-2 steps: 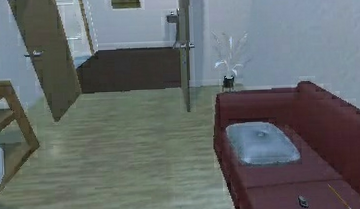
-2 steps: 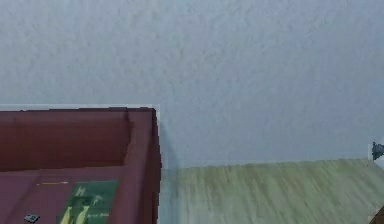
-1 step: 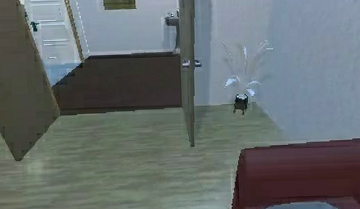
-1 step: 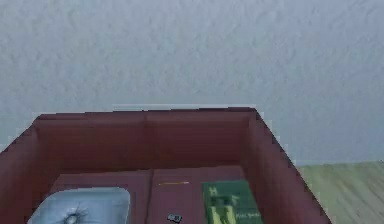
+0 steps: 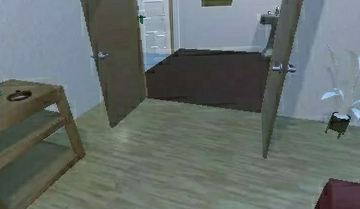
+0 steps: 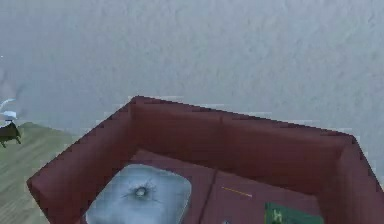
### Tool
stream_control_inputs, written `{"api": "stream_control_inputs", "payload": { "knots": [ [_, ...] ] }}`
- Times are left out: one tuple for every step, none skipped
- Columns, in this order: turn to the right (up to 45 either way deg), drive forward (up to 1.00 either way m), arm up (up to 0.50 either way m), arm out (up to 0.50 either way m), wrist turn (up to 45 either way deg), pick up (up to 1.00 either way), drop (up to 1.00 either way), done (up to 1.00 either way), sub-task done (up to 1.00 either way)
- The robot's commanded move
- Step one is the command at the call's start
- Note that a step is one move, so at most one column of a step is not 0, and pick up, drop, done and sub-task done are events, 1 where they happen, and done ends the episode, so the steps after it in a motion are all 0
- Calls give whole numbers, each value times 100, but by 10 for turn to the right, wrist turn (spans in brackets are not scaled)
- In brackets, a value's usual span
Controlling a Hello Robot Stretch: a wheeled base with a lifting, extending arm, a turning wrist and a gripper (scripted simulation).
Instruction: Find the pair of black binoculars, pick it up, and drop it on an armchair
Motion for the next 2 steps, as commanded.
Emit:
{"api": "stream_control_inputs", "payload": {
  "knots": [
    [0,100,0,0,0,0,0,0,0],
    [0,100,0,0,0,0,0,0,0]
  ]
}}
